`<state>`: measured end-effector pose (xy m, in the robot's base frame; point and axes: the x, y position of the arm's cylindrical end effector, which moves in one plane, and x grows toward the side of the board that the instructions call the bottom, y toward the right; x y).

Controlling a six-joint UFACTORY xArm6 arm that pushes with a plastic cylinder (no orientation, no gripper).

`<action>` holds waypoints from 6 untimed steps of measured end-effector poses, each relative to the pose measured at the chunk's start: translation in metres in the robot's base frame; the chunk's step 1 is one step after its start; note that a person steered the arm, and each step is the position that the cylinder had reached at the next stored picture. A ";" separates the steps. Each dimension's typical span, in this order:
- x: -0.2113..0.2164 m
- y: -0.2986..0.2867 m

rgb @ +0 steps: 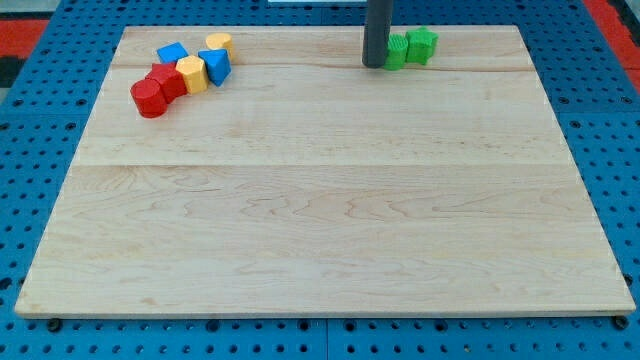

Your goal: Move the arm to the top side of the yellow heart

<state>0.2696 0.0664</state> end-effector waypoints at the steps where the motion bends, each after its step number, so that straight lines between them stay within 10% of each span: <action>1: -0.007 -0.046; 6: -0.075 -0.252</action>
